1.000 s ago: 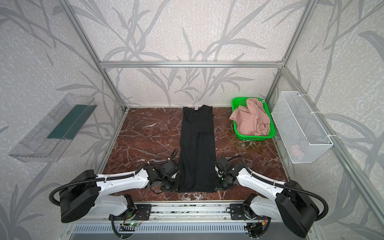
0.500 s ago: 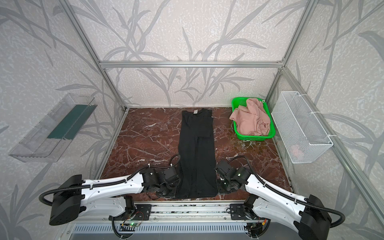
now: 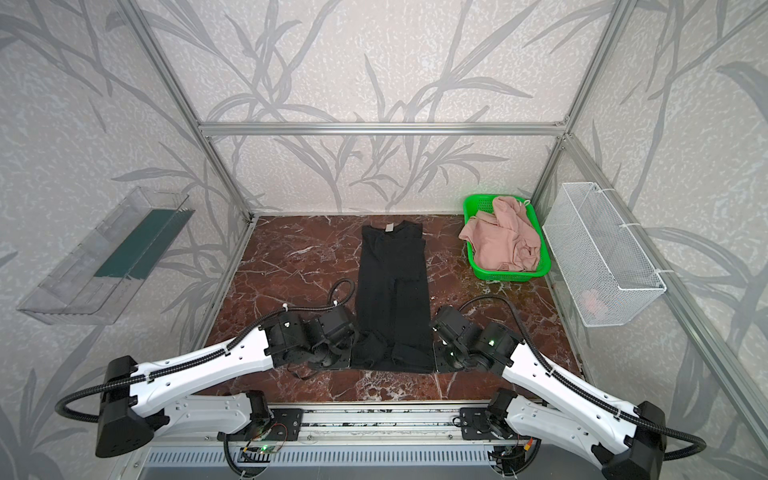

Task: Fold and stack the mixed laundry pile
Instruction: 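Grasp the strip's near end with both grippers and lift it, then fold the lifted near end away from the robot onto the strip with both grippers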

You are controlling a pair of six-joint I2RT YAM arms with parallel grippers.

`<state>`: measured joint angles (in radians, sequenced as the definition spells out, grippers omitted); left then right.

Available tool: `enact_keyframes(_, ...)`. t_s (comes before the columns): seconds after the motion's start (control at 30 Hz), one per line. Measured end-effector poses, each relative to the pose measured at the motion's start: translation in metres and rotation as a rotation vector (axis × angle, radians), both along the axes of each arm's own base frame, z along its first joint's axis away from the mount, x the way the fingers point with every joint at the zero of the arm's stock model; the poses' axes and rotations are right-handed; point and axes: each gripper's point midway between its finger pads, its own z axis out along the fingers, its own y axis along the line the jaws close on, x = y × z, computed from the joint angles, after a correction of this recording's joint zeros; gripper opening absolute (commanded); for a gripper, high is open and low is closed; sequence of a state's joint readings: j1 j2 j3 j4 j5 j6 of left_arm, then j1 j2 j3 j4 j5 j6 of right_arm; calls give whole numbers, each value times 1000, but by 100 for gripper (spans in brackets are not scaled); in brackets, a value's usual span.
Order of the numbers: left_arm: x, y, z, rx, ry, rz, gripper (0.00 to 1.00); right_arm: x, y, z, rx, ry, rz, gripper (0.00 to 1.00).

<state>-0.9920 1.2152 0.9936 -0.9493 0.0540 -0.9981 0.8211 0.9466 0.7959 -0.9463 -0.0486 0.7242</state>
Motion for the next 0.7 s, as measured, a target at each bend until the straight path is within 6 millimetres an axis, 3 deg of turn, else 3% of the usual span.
enact_keyframes(0.23, 64, 12, 2, 40, -23, -11, 0, 64, 8, 2, 55, -40, -75, 0)
enact_keyframes(0.5, 150, -6, 7, 94, -31, -107, 0, 155, 24, -1, 107, -61, -81, 0)
enact_keyframes(0.7, 213, -15, 1, 99, -27, -145, 0, 211, 30, -13, 144, -40, -82, 0)
